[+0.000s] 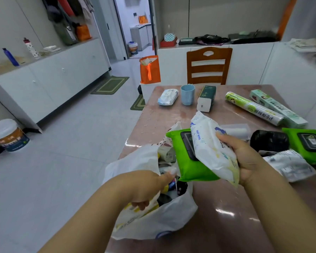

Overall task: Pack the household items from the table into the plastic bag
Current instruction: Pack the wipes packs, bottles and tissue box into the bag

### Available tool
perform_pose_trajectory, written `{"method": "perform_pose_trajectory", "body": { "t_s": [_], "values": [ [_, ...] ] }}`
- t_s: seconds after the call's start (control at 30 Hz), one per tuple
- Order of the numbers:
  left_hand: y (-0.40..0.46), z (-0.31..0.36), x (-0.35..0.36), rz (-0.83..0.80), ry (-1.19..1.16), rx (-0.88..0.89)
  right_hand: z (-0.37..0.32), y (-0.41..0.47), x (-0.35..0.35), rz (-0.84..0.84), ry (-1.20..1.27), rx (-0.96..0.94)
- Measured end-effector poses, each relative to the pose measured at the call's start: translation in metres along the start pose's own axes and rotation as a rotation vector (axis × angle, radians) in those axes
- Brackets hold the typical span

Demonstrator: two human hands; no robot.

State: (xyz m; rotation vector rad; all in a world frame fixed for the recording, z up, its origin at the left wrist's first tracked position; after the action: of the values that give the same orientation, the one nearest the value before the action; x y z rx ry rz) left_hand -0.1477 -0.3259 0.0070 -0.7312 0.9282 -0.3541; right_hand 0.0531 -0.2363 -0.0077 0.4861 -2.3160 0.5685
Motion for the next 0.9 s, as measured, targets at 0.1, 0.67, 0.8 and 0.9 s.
{"method": "perform_pose_trajectory", "body": {
  "t_s": [0.1, 0.67, 0.8, 0.9],
  "values": [
    [0.006, -0.003, 0.006, 0.053, -0.114, 0.083, 0.003, -0.006, 0.0, 0.009, -0.013, -0.004],
    [-0.055, -0.011, -0.111, 0.397, -1.281, 0.635, 0.05, 0.018, 0.048, 0.083, -0.156, 0.183],
    [-0.07, -0.014, -0.126, 0.416, -1.296, 0.652, 0.083, 0.045, 0.09, 0.043, -0.261, 0.249],
    [-0.065, -0.016, -0.128, 0.413, -1.289, 0.615, 0.104, 0.065, 0.107, 0.095, -0.728, 0.257]
  ]
}}
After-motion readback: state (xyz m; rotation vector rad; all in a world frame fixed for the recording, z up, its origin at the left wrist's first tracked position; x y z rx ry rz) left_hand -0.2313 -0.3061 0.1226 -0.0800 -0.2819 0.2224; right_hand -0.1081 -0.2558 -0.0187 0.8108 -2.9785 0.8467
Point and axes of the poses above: each hand's wrist, its own y-axis towards the middle knuckle, its own x-axis out of the palm, z = x × y, the point moved 4 cm from there along y, towards the middle knuckle, and after that the axes turned 4 degrees about -y, right-handed, at the moved point
